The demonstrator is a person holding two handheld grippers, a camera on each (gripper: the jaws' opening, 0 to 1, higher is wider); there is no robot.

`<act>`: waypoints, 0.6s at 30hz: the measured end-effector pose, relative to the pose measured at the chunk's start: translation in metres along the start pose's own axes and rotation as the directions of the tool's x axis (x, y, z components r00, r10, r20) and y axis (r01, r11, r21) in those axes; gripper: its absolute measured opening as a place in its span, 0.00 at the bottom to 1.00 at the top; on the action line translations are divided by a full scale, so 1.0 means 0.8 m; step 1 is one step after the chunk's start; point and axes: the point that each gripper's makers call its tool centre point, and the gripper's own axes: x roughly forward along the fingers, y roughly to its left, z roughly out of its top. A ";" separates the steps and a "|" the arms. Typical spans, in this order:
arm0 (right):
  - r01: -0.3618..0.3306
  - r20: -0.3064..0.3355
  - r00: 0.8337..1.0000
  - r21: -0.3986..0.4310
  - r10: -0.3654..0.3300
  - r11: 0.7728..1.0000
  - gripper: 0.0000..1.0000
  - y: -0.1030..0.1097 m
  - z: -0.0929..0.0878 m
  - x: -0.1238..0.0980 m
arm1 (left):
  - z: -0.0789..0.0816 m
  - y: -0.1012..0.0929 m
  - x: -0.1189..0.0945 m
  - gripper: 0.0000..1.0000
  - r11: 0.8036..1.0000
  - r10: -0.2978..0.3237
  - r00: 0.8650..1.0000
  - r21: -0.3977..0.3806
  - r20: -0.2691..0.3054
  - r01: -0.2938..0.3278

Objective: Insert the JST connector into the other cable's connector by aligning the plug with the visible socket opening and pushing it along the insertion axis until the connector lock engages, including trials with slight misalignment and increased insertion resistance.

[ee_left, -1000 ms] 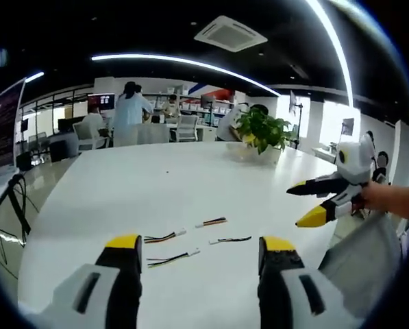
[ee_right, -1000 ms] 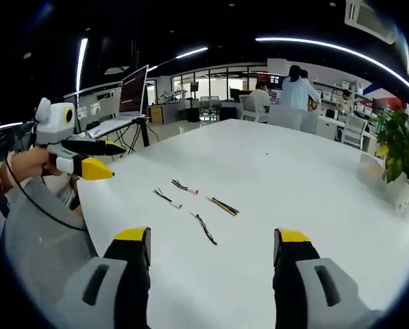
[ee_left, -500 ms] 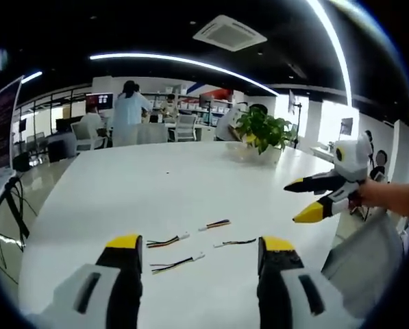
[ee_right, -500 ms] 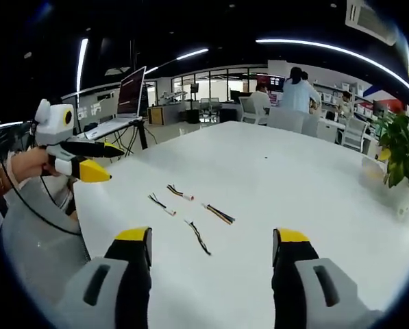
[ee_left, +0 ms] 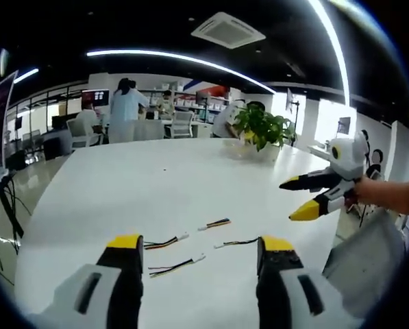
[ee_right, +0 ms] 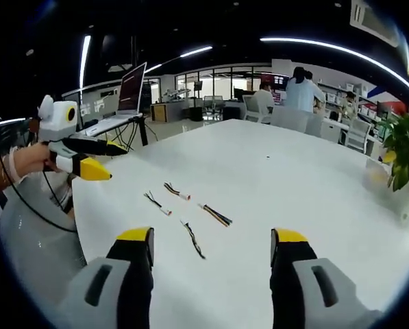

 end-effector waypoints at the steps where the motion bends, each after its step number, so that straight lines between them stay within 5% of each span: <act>1: -0.008 0.001 1.000 0.005 0.008 1.000 0.67 0.001 0.000 0.003 | 0.001 0.000 0.002 0.64 1.000 -0.003 1.000 0.000 0.002 0.003; 18: -0.045 -0.014 0.999 -0.017 0.045 0.999 0.66 -0.003 0.008 0.032 | 0.002 0.015 0.022 0.63 1.000 -0.020 1.000 -0.013 -0.003 0.020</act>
